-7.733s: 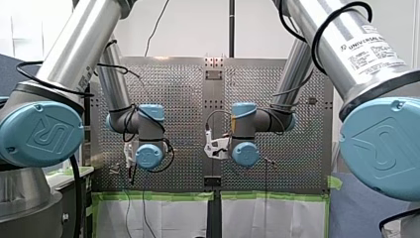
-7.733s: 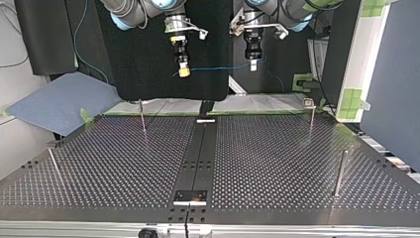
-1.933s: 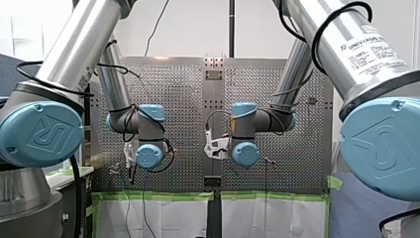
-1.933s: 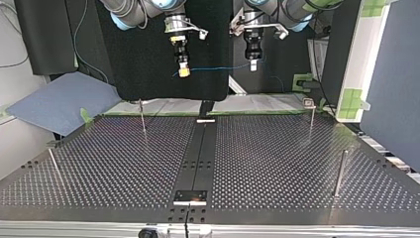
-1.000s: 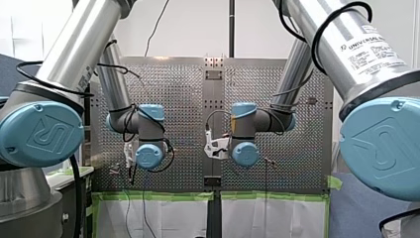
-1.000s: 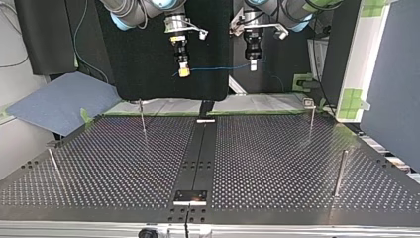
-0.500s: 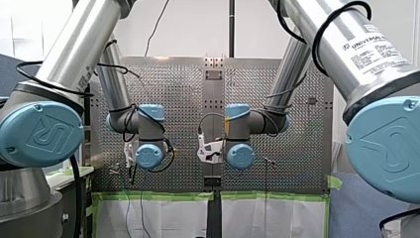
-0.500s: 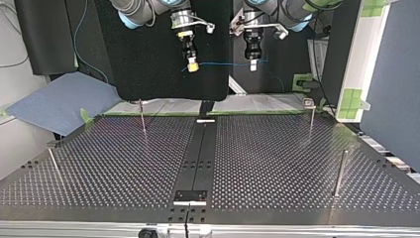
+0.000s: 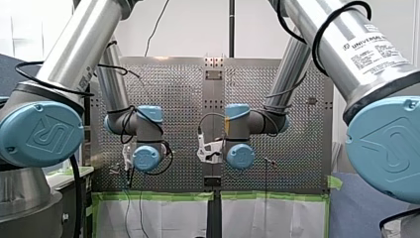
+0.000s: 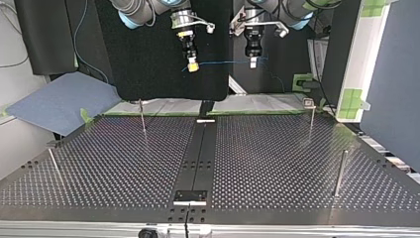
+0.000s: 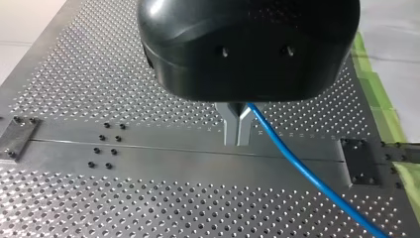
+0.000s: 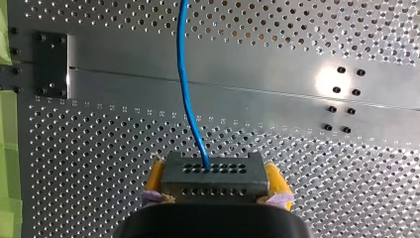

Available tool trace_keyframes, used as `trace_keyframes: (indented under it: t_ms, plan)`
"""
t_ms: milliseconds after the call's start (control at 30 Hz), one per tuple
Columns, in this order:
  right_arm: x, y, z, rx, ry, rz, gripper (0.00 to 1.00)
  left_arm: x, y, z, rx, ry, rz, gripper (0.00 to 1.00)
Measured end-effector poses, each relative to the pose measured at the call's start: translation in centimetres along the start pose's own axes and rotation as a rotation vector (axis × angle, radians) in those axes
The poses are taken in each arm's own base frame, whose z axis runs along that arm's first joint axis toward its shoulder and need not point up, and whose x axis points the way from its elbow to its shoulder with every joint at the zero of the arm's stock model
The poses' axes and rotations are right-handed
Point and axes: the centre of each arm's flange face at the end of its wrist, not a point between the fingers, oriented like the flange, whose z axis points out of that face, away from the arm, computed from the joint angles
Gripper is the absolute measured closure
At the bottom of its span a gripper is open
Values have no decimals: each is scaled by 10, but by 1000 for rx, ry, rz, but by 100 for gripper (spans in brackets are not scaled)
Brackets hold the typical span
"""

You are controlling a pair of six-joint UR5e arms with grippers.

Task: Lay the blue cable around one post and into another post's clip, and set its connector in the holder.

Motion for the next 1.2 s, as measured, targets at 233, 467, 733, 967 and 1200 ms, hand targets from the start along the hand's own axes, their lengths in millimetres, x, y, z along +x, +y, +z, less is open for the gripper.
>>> trace_keyframes:
  t_ms: [233, 467, 733, 967, 1200]
  plan:
    - [0, 0, 0, 0, 0, 0, 100, 1, 1, -1, 2, 3, 1, 100]
    - [0, 0, 0, 0, 0, 0, 100, 1, 1, -1, 3, 4, 1, 100]
    - [0, -1, -4, 1, -7, 4, 100, 1, 4, -2, 2, 3, -7, 97]
    - [12, 1, -24, -33, -43, 47, 100, -21, 9, 14, -13, -75, -49, 95]
    - [35, 12, -25, -65, -46, 106, 100, -32, 12, 22, -33, -98, -57, 95]
